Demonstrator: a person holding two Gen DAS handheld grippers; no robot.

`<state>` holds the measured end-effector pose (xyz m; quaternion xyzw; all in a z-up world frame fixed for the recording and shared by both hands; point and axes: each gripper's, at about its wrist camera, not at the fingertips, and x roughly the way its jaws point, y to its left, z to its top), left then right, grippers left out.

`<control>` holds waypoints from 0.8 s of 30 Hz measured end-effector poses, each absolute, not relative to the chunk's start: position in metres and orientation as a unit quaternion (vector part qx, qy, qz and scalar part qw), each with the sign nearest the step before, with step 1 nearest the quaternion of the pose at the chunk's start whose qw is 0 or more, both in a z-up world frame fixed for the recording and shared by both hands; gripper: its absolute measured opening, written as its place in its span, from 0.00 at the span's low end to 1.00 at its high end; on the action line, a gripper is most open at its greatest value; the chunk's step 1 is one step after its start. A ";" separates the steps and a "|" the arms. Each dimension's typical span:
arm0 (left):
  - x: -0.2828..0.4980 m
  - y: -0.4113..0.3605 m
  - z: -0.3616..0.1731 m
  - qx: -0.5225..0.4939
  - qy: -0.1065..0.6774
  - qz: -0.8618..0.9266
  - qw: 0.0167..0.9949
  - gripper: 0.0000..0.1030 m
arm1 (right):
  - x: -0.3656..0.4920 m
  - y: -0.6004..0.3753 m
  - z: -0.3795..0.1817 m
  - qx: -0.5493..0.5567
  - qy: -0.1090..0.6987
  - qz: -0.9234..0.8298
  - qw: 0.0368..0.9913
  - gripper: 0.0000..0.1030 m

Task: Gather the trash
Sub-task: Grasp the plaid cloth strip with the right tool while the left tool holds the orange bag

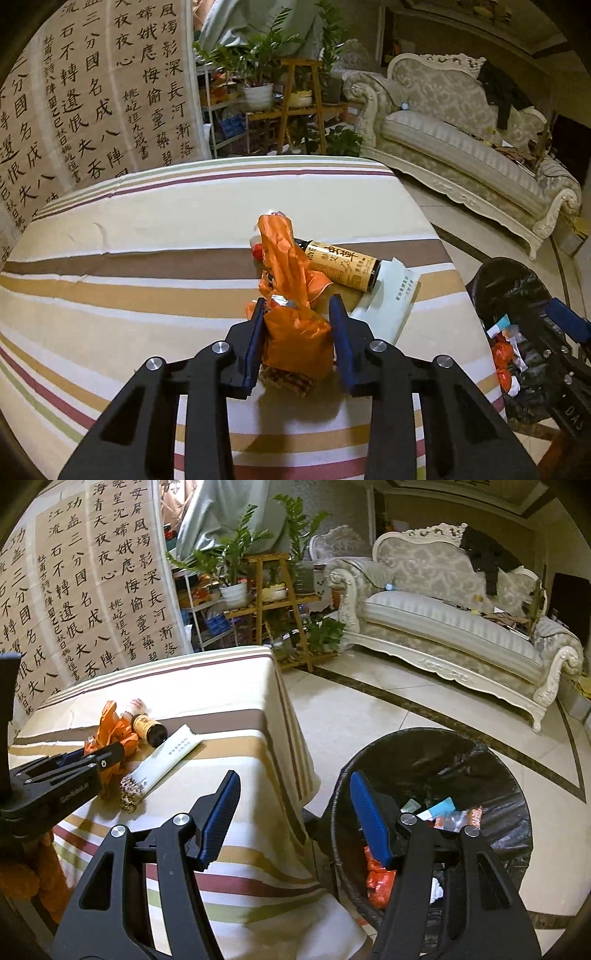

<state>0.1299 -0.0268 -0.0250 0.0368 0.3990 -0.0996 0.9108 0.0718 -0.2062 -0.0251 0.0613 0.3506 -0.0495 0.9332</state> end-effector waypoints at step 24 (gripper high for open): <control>0.100 0.070 -0.001 -0.012 0.372 -0.044 0.927 0.32 | 0.084 -0.112 -0.020 0.011 0.358 0.034 0.933 0.59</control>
